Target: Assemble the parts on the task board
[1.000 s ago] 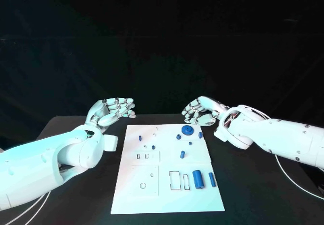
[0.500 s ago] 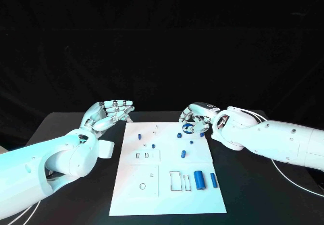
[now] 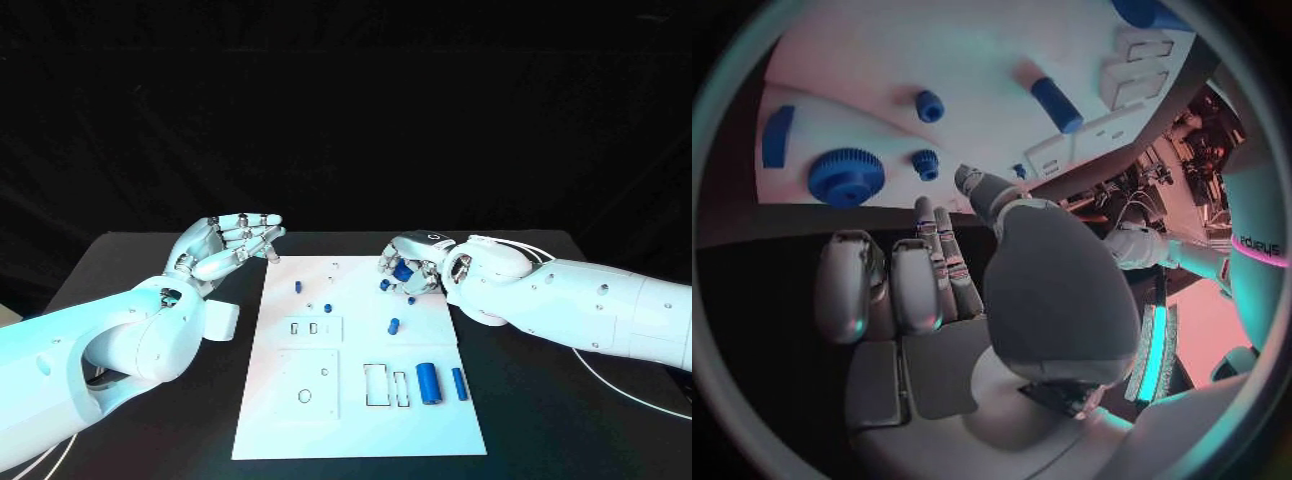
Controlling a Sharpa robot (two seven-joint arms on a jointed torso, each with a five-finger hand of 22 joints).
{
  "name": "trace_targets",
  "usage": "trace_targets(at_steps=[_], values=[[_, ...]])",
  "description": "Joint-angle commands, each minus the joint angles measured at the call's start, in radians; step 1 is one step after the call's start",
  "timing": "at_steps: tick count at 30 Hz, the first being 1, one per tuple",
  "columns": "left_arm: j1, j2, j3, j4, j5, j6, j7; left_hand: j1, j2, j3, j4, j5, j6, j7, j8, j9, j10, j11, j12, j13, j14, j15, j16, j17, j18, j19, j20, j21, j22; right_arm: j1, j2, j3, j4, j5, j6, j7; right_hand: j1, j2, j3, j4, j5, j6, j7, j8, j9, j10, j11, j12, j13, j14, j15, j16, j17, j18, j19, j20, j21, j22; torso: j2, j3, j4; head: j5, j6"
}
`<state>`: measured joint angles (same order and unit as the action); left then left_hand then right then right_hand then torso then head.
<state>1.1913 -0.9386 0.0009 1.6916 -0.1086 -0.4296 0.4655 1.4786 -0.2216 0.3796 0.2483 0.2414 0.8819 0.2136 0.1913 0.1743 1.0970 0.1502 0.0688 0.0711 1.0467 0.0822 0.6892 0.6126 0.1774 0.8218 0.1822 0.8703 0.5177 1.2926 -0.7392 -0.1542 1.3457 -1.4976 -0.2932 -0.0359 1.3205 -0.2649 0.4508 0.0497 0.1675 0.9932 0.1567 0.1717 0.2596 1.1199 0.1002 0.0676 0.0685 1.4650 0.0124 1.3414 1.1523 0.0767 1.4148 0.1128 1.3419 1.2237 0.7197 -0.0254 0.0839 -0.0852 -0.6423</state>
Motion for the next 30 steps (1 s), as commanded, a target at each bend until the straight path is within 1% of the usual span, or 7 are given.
trace_targets(at_steps=[1, 2, 5, 7, 17, 25, 30], values=[[0.003, 0.000, 0.001, 0.004, -0.001, 0.023, -0.003, -0.010, 0.002, 0.006, 0.002, -0.004, -0.004, 0.004, -0.005, 0.001, -0.009, 0.003, -0.005, -0.001, -0.006, 0.001, 0.008, 0.001, 0.002, -0.007, 0.001, 0.008, 0.003, -0.005, 0.007, 0.000, -0.010, -0.050, 0.049, -0.028, 0.013, 0.005, -0.008, 0.002, 0.008, -0.007, 0.000, -0.006, 0.002, -0.007, -0.001, -0.004, 0.001, 0.039, 0.002, 0.006, 0.005, -0.008, 0.006, 0.001, 0.007, 0.007, 0.006, -0.0010, 0.0060, -0.005, 0.003], [0.003, 0.000, 0.001, 0.004, -0.001, 0.023, -0.003, -0.010, 0.002, 0.006, 0.002, -0.004, -0.004, 0.004, -0.005, 0.001, -0.009, 0.003, -0.005, -0.001, -0.006, 0.001, 0.008, 0.001, 0.002, -0.007, 0.001, 0.008, 0.003, -0.006, 0.008, 0.000, -0.013, -0.052, 0.050, -0.029, 0.013, 0.006, -0.009, 0.002, 0.008, -0.007, 0.000, -0.005, 0.002, -0.007, -0.001, -0.004, 0.002, 0.039, 0.001, 0.007, 0.005, -0.008, 0.006, 0.002, 0.008, 0.007, 0.006, -0.0010, 0.0051, -0.004, 0.003], [0.003, 0.000, 0.001, 0.004, 0.002, 0.025, -0.003, -0.010, 0.003, 0.006, 0.002, -0.004, -0.005, 0.004, -0.006, 0.001, -0.010, 0.003, -0.006, -0.001, -0.008, 0.001, 0.008, 0.002, 0.002, -0.008, 0.001, 0.010, 0.004, -0.009, 0.013, 0.000, -0.019, -0.056, 0.054, -0.033, 0.013, 0.008, -0.010, 0.004, 0.009, -0.006, 0.000, -0.005, 0.003, -0.007, -0.001, -0.003, 0.002, 0.039, 0.001, 0.008, 0.006, -0.009, 0.007, 0.002, 0.010, 0.010, 0.008, -0.0017, 0.0062, -0.004, 0.003], [0.003, 0.000, 0.001, 0.004, 0.004, 0.025, -0.004, -0.010, 0.003, 0.006, 0.002, -0.004, -0.005, 0.004, -0.006, 0.001, -0.010, 0.003, -0.006, -0.001, -0.008, 0.001, 0.008, 0.002, 0.002, -0.008, 0.001, 0.010, 0.004, -0.010, 0.015, 0.000, -0.023, -0.059, 0.054, -0.038, 0.013, 0.008, -0.011, 0.004, 0.009, -0.006, 0.000, -0.005, 0.003, -0.007, -0.001, -0.003, 0.002, 0.039, 0.001, 0.009, 0.007, -0.009, 0.007, 0.002, 0.010, 0.010, 0.009, -0.0015, 0.0051, -0.002, 0.004], [0.004, 0.000, 0.001, 0.001, 0.011, 0.031, -0.010, -0.012, 0.006, 0.008, 0.003, -0.003, -0.004, 0.004, -0.006, 0.001, -0.012, 0.003, -0.005, -0.001, -0.012, 0.002, 0.010, 0.002, 0.002, -0.012, 0.002, 0.015, 0.008, -0.011, 0.024, 0.000, -0.030, -0.066, 0.039, -0.051, 0.017, 0.028, -0.008, 0.013, 0.010, -0.002, 0.000, -0.004, 0.006, -0.002, -0.001, 0.000, 0.005, 0.038, 0.002, 0.016, 0.009, -0.010, 0.010, 0.003, 0.017, 0.021, 0.011, -0.0008, 0.0039, 0.000, 0.006], [0.004, 0.002, 0.001, -0.001, 0.013, 0.036, -0.014, -0.012, 0.008, 0.010, 0.004, -0.003, -0.005, 0.004, -0.006, 0.001, -0.012, 0.003, -0.005, -0.001, -0.013, 0.002, 0.012, 0.003, 0.002, -0.014, 0.002, 0.018, 0.010, -0.011, 0.032, 0.000, -0.041, -0.062, 0.040, -0.055, 0.015, 0.053, 0.018, 0.032, 0.003, 0.012, -0.001, 0.002, 0.013, 0.022, -0.004, 0.005, 0.008, 0.037, 0.000, 0.027, 0.012, -0.013, 0.014, 0.002, 0.029, 0.038, 0.013, -0.0012, 0.0074, -0.001, 0.002], [0.005, 0.005, 0.001, -0.003, 0.015, 0.039, -0.015, -0.009, 0.014, 0.015, 0.002, -0.003, -0.003, 0.003, -0.005, 0.002, -0.011, 0.003, -0.004, 0.000, -0.016, 0.001, 0.015, 0.003, 0.003, -0.019, 0.003, 0.024, 0.014, -0.010, 0.039, 0.000, -0.052, -0.059, 0.055, -0.057, 0.011, 0.056, 0.035, 0.043, -0.004, 0.026, -0.002, 0.008, 0.019, 0.042, -0.006, 0.006, 0.009, 0.037, -0.002, 0.034, 0.016, -0.015, 0.018, 0.001, 0.038, 0.053, 0.014, -0.0024, 0.0118, -0.006, 0.001]])
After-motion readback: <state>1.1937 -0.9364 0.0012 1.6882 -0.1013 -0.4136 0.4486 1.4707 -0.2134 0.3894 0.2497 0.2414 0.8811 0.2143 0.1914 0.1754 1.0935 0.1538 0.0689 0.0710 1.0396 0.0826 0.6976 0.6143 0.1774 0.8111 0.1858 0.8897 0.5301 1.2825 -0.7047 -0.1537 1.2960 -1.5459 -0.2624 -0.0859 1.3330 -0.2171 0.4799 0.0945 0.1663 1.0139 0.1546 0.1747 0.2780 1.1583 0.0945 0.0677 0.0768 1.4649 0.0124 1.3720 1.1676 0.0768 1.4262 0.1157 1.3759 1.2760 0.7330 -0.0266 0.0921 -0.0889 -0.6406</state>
